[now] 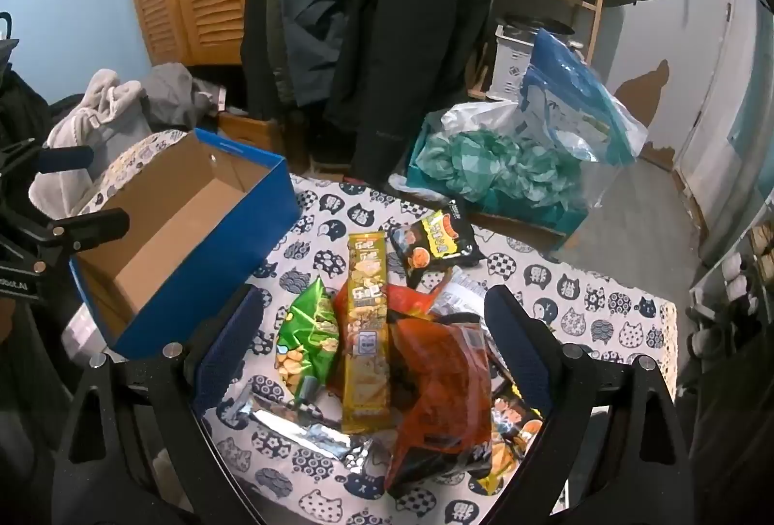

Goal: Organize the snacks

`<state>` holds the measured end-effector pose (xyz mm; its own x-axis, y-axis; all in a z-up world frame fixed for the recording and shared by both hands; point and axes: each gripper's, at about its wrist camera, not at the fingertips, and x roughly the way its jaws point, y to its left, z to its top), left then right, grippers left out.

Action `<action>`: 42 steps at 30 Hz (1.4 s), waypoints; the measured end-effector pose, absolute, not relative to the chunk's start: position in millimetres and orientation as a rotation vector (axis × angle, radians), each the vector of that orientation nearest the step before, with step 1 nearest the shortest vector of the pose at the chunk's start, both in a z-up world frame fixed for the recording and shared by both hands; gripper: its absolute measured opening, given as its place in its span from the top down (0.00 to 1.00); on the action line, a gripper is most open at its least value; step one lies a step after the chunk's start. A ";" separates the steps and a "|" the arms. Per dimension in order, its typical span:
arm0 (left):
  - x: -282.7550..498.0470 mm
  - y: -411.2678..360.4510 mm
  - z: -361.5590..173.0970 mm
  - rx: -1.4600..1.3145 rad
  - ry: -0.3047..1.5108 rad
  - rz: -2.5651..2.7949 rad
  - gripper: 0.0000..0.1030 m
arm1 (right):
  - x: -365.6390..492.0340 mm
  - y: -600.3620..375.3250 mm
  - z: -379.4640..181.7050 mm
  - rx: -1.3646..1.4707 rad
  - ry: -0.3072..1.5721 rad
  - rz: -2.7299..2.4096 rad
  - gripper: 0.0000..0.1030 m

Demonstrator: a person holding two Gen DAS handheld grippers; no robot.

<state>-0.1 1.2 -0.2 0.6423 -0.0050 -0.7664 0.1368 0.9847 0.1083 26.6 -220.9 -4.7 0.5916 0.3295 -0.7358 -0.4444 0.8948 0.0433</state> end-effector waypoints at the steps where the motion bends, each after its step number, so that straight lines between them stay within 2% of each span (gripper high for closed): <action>1: -0.3 1.3 0.0 0.152 0.874 -0.086 0.02 | 26.6 -220.6 -4.8 -0.154 0.826 0.450 0.11; 42: -6.2 -1.1 -3.0 0.153 0.849 -0.125 0.02 | 26.0 -213.2 -7.0 -0.171 0.836 0.466 0.11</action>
<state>-6.2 -1.1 -3.0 0.6548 -0.0491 -0.7542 0.1708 0.9817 0.0844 26.0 -213.2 -7.0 0.5773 0.3298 -0.7470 -0.4620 0.8862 0.0343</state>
